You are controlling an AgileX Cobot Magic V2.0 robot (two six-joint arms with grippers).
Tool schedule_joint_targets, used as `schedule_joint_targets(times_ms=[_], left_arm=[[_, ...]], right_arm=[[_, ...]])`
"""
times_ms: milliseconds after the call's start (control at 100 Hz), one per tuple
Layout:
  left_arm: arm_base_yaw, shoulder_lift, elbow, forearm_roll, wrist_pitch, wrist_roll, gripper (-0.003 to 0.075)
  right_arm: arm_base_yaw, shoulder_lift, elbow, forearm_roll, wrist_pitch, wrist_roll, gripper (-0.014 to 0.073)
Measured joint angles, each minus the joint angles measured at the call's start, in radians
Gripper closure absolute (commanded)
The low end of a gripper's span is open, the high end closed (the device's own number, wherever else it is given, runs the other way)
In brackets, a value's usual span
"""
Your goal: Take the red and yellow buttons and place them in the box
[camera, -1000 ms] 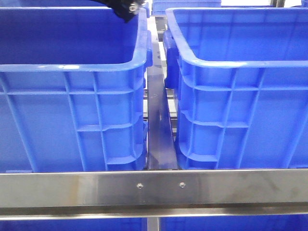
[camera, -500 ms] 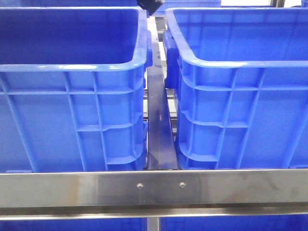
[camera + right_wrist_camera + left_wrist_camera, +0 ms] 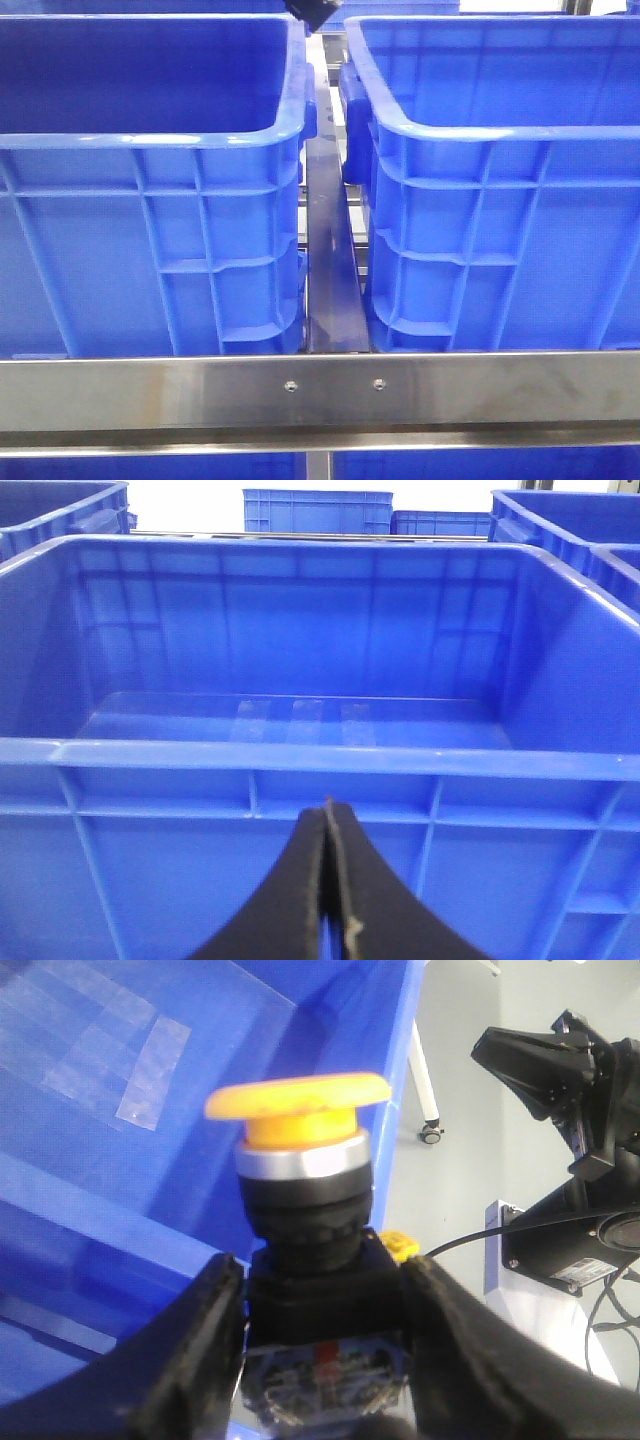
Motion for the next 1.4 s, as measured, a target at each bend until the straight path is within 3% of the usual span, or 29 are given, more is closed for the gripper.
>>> schedule_joint_targets(times_ms=[150, 340, 530, 760, 900, 1140, 1210, 1400], left_arm=[[0.000, 0.000, 0.000, 0.000, -0.001, 0.000, 0.0574], [0.000, 0.000, 0.000, 0.000, -0.001, 0.000, 0.0574], [0.000, 0.000, 0.000, 0.000, -0.001, 0.000, 0.0574], [0.000, 0.000, 0.000, 0.000, -0.003, 0.000, 0.0574], [0.000, 0.000, 0.000, 0.000, -0.003, 0.000, 0.0574], [0.000, 0.000, 0.000, 0.000, -0.003, 0.000, 0.0574], [0.000, 0.000, 0.000, 0.000, -0.003, 0.000, 0.0574], [0.000, 0.000, 0.000, 0.000, -0.003, 0.000, 0.0574]], right_arm=[[0.004, 0.000, -0.005, 0.000, -0.026, 0.000, 0.0663], [0.007, 0.023, -0.170, 0.000, 0.165, 0.000, 0.0663], [0.007, 0.211, -0.357, 0.000, 0.346, 0.000, 0.0663], [0.007, 0.439, -0.513, 0.007, 0.417, 0.000, 0.0650], [0.007, 0.562, -0.588, 0.012, 0.457, 0.000, 0.0518], [0.007, 0.728, -0.691, 0.060, 0.518, 0.000, 0.0090], [0.007, 0.759, -0.713, 0.070, 0.527, 0.000, 0.0054], [0.007, 0.810, -0.747, 0.091, 0.541, 0.000, 0.0054]])
